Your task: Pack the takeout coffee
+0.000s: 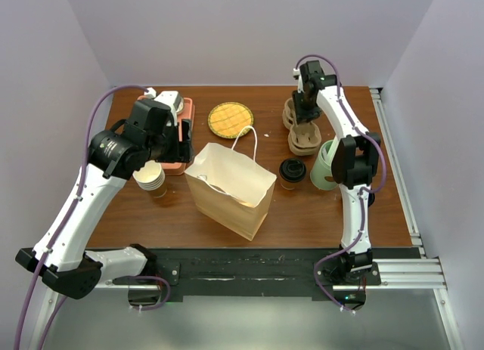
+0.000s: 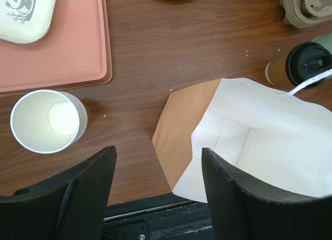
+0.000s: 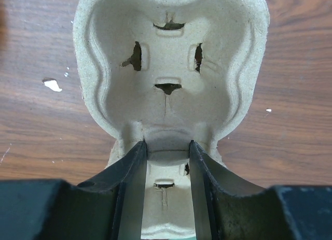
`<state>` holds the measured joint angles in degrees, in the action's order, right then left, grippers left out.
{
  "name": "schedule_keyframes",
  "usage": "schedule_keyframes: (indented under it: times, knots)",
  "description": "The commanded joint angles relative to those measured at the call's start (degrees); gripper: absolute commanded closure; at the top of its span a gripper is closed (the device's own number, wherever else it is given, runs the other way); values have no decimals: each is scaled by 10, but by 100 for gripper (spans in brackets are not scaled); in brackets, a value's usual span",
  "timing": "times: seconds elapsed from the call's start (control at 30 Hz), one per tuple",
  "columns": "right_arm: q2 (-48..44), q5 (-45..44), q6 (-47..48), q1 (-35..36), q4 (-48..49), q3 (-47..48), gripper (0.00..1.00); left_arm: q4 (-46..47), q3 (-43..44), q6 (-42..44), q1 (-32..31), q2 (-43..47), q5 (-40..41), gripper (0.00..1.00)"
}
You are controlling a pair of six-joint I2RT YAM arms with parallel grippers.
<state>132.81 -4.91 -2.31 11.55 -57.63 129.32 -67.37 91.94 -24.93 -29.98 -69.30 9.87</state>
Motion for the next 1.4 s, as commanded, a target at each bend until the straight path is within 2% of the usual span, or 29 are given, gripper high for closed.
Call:
schedule_keyframes:
  times: [0.0, 0.23, 0.43, 0.63, 0.8, 0.97, 1.13, 1.3, 1.37]
  knots:
    - [-42, -5, 11, -2, 3, 28, 79, 9, 1, -12, 2, 9, 14, 29]
    - [-92, 6, 9, -2, -9, 49, 81, 11, -2, -17, 2, 11, 11, 31]
    - [-172, 12, -3, -1, -11, 47, 82, 14, -2, -3, 2, 9, 25, 32]
    - [-272, 103, -30, 15, 0, 60, 84, 20, 2, 8, 2, 12, 2, 34]
    - [-341, 134, -30, 105, 7, 64, 83, 43, -40, 2, 2, 31, -17, 34]
    - [-388, 184, -89, 173, 20, 73, 83, 58, -50, -2, 2, 36, -23, 35]
    - [-440, 270, -164, 231, 101, -2, 86, 67, -48, -17, 2, 34, -30, 35]
    - [-485, 246, -164, 293, 110, -82, 85, 84, -72, -21, 3, 43, -39, 37]
    - [-490, 249, -169, 298, 101, -105, 85, 101, -87, -23, 2, 57, -51, 43]
